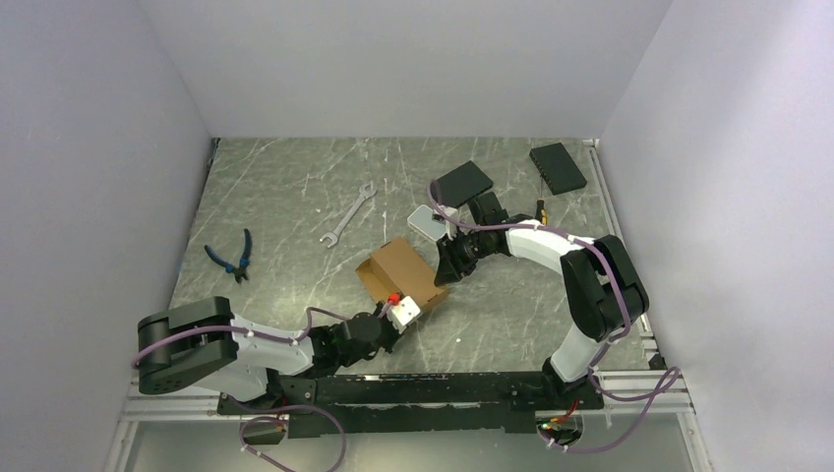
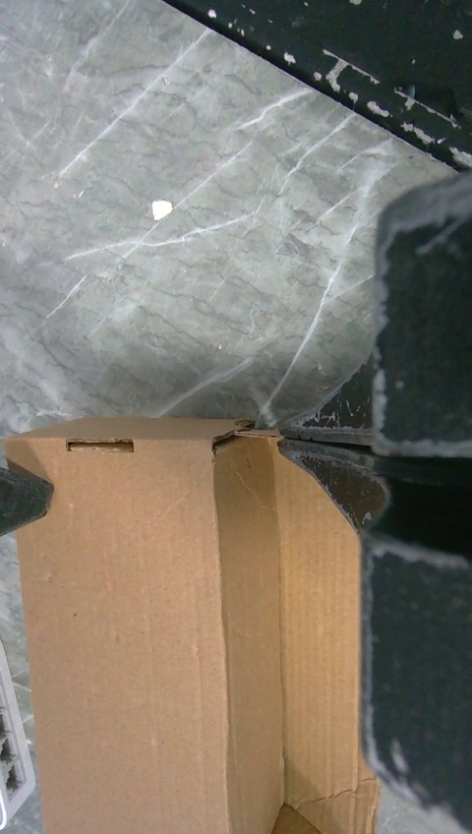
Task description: Fold the paper box
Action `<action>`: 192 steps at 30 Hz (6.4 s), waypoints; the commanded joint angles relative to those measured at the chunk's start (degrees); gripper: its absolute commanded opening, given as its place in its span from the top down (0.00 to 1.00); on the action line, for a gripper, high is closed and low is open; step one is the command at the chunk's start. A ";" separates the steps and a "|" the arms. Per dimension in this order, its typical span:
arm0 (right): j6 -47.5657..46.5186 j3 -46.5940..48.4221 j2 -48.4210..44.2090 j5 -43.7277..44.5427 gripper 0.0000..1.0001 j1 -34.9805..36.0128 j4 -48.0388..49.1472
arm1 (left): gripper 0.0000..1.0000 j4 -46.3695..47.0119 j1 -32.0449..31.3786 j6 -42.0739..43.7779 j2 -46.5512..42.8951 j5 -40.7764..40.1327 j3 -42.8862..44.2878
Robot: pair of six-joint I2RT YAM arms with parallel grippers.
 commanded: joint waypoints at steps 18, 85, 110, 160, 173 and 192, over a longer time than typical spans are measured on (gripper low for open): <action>-2.98 1.27 1.39 4.35 0.67 1.72 -0.44 | 1.00 -15.16 4.05 -6.57 2.05 2.57 14.25; -3.24 2.15 4.57 10.36 0.66 3.15 -0.96 | 0.90 -55.20 33.17 -46.92 -10.80 8.74 14.31; -3.70 2.59 4.72 12.03 0.65 3.57 -1.42 | 1.00 -54.61 44.83 -41.74 24.99 25.85 52.30; -3.60 3.03 4.85 14.71 0.61 3.75 -1.23 | 1.00 -63.08 38.05 -38.65 11.61 25.23 41.69; -3.74 2.98 5.29 13.65 0.61 4.18 -1.43 | 1.00 -64.18 27.64 -41.07 29.80 26.38 58.50; -1.73 2.33 2.43 11.82 0.52 1.72 0.01 | 0.99 -61.87 28.62 -47.21 3.01 17.33 33.11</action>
